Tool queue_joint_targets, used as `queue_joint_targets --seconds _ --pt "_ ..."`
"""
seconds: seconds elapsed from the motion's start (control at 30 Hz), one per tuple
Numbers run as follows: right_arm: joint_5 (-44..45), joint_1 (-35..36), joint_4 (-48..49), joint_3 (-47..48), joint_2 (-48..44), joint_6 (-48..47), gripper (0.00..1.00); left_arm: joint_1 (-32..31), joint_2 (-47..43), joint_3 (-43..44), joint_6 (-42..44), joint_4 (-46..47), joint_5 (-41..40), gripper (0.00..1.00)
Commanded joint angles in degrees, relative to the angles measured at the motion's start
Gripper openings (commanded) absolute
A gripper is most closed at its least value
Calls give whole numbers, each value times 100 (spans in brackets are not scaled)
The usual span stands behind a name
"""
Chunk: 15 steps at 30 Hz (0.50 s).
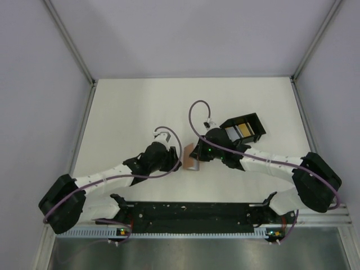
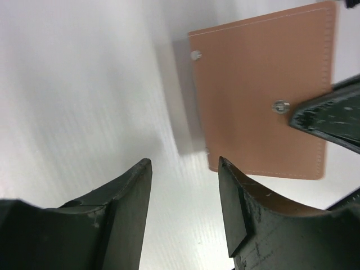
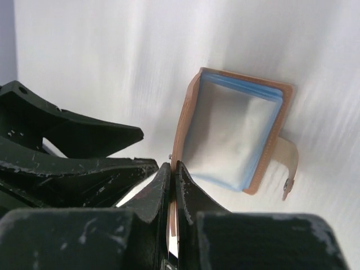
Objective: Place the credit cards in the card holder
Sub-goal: Open the card holder at the center of the board.
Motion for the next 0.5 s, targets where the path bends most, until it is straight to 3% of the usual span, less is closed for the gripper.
queue_joint_targets --seconds 0.0,0.1,0.27,0.4,0.47 --pt "1312 596 -1544 1169 240 -686 0 -10 -430 299 -235 -1041 -1302 56" --pt "1567 729 -2116 1619 653 -863 0 -1 -711 326 -508 -1684 -2041 57" --pt "1788 878 -2592 2216 1260 -1065 1 78 -1256 177 -711 -2107 -2587 58" --pt "1306 879 -2374 2463 1480 -1179 14 122 -1459 114 -632 -2090 -2536 64" --pt "1120 870 -2320 2569 1437 -1232 31 122 -1442 193 -544 -2107 -2422 67"
